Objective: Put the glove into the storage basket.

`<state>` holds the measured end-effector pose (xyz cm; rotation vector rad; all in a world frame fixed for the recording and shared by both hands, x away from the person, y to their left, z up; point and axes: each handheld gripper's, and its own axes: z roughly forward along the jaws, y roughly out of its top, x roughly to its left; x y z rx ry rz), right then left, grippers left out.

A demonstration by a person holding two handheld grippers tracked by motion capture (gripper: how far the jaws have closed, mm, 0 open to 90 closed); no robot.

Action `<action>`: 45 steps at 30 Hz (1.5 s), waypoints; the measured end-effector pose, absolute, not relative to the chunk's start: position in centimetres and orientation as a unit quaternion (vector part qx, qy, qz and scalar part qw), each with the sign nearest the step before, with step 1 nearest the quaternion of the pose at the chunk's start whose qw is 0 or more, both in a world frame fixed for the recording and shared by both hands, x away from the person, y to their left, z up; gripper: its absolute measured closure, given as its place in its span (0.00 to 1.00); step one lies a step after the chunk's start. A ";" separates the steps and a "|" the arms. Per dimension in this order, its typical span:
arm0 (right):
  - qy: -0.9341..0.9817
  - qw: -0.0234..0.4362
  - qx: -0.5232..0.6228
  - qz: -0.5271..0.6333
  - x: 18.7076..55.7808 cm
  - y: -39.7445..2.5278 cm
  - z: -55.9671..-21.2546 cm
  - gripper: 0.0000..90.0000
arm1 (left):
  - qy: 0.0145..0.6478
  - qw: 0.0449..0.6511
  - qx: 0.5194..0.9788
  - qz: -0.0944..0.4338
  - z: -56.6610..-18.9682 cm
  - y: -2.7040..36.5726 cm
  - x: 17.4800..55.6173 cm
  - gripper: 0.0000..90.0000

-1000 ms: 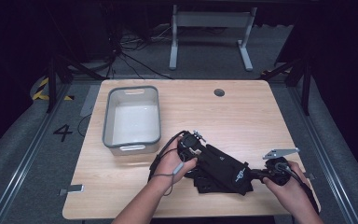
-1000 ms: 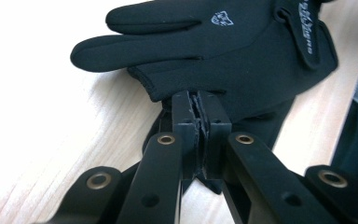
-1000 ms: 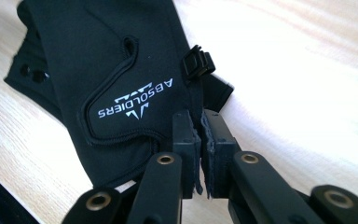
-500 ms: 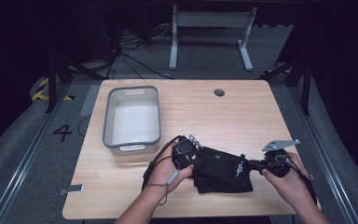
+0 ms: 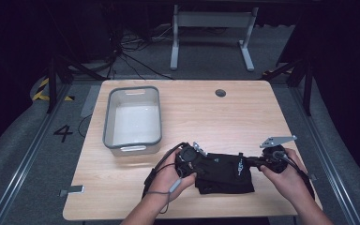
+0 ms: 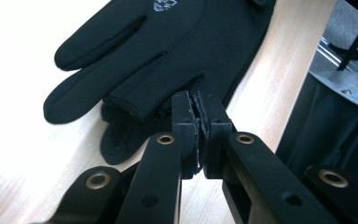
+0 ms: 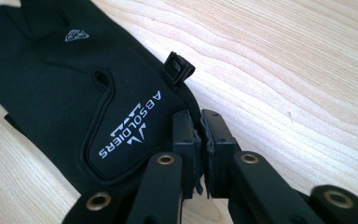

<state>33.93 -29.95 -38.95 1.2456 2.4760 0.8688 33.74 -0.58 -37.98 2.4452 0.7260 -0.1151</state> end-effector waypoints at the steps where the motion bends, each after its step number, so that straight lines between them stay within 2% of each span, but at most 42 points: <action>1: 0.846 0.118 0.426 0.298 34.0 -30.0 -39.0 0.95 | 0.270 0.288 0.918 -0.044 -38.0 -0.7 33.7 0.97; 14: 0.846 0.108 0.431 0.295 34.6 -30.2 -39.7 0.95 | 0.255 0.247 0.932 -0.073 -39.1 -1.8 33.5 0.97; 30: 0.851 0.094 0.427 0.291 35.0 -29.7 -40.5 0.95 | 0.246 0.237 0.937 -0.076 -38.9 -1.7 33.1 0.98; 45: 0.850 0.077 0.439 0.282 34.9 -29.9 -40.5 0.94 | 0.241 0.206 0.943 -0.101 -40.2 -2.2 33.5 0.98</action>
